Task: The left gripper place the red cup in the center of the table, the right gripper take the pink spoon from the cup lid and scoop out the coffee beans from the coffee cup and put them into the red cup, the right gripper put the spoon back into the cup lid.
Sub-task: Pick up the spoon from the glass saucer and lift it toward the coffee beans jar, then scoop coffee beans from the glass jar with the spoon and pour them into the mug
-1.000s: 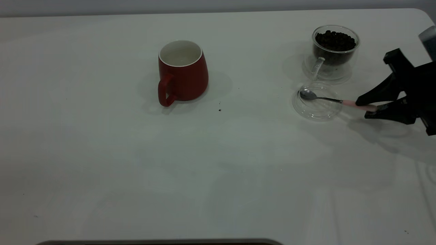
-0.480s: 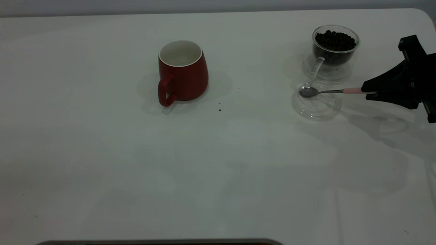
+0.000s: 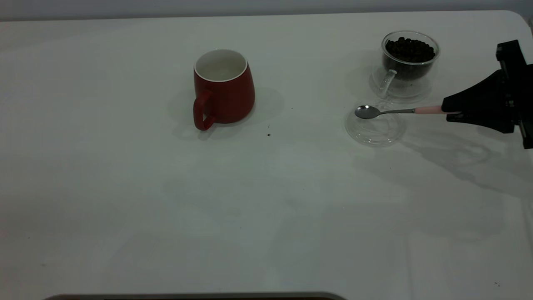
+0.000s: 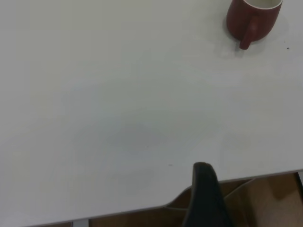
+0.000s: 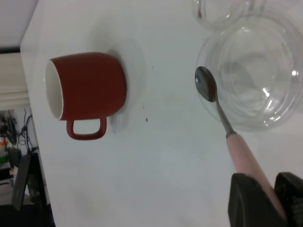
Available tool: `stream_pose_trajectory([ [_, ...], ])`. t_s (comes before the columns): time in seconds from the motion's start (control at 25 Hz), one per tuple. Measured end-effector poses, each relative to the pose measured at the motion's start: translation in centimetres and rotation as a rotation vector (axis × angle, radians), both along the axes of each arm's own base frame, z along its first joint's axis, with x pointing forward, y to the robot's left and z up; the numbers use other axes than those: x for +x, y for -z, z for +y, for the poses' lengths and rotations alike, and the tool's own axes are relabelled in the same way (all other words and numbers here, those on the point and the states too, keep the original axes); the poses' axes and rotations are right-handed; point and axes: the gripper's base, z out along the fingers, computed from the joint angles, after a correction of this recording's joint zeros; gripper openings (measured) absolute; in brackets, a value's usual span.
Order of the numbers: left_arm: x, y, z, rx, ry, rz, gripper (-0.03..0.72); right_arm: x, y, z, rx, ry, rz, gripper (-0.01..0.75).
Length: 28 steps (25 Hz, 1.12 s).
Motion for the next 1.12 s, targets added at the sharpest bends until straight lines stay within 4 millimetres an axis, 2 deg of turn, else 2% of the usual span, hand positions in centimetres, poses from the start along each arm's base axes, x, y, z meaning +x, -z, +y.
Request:
stream_pose_trajectory([
  [0.2,0.0,0.0,0.0,0.0,0.0,0.0,0.569,-0.2,-1.7,-0.9,-0.018,-0.009,-0.041,0.114],
  [0.32,0.0,0.0,0.0,0.0,0.0,0.0,0.569,0.3,-3.5,-0.9,-0.017,-0.018,-0.106,0.114],
  [0.48,0.0,0.0,0.0,0.0,0.0,0.0,0.569,2.1,-6.0,-1.5,-0.043,-0.024,-0.206,0.114],
  [0.76,0.0,0.0,0.0,0.0,0.0,0.0,0.569,6.1,-8.4,-3.4,-0.16,-0.065,-0.234,0.114],
  [0.88,0.0,0.0,0.0,0.0,0.0,0.0,0.569,6.9,-8.8,-3.9,-0.205,-0.076,-0.238,0.114],
  [1.12,0.0,0.0,0.0,0.0,0.0,0.0,0.569,7.2,-8.3,-4.5,-0.296,-0.068,-0.238,0.114],
])
